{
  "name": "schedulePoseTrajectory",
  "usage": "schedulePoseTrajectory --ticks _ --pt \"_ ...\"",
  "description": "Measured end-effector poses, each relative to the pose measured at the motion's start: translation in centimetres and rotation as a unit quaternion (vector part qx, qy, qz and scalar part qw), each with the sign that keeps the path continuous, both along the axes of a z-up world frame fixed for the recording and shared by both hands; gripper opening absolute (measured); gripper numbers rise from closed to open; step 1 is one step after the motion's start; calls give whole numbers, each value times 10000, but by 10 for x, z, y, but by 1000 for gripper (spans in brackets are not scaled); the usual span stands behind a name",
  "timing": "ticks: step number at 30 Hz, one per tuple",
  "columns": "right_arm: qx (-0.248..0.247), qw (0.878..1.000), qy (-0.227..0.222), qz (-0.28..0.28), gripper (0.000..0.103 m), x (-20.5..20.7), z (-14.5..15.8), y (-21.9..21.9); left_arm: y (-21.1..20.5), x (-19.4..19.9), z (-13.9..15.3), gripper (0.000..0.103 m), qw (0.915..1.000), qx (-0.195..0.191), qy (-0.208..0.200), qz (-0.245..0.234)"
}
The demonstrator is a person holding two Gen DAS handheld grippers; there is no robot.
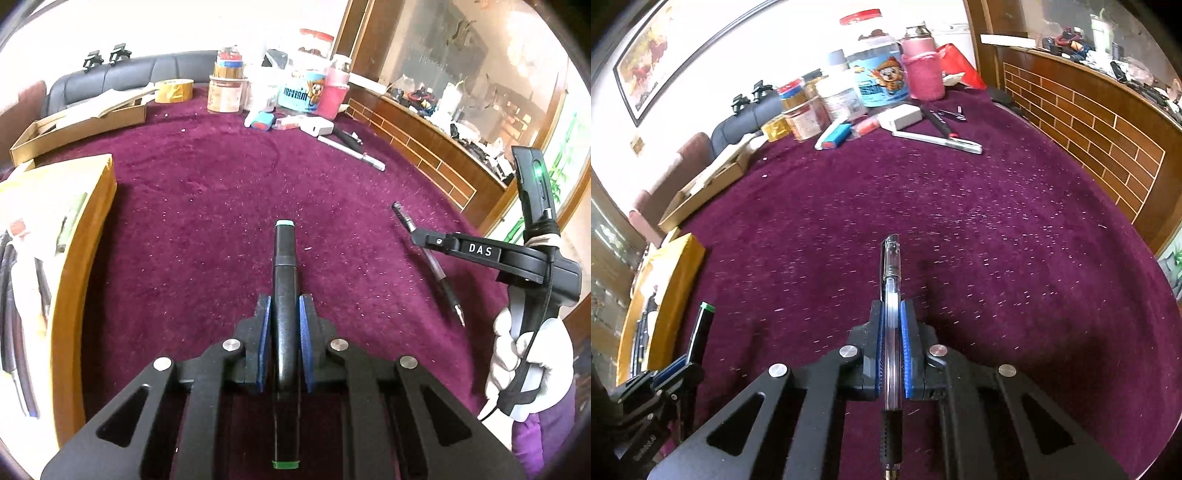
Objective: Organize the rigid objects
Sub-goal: 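Carry the marker and the clear pen over the tray with both grippers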
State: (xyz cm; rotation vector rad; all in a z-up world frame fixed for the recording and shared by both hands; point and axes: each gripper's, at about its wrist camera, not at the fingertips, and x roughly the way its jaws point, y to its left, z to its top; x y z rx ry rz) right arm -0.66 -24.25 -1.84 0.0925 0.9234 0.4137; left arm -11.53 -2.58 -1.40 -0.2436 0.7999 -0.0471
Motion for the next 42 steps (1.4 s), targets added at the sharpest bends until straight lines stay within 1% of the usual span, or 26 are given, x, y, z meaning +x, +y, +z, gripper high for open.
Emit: schedulePoseTrajectory --ticks 6,15,23,33,42 --pt "145 9997 -43 212 8 -17 12 18 11 -22 9 12 9997 -143 -136 130" --pt "223 9977 -200 611 8 -44 32 56 35 -57 24 12 9977 -410 -401 368" --pt "223 9941 -233 1035 8 -64 42 98 60 -75 22 12 9951 -590 -501 611" --pt "196 9861 -164 1642 8 -87 45 161 104 -103 24 12 9882 -643 -684 1212" --pt "45 9760 -181 2171 8 -112 45 223 146 -121 19 12 9802 -597 -679 1763"
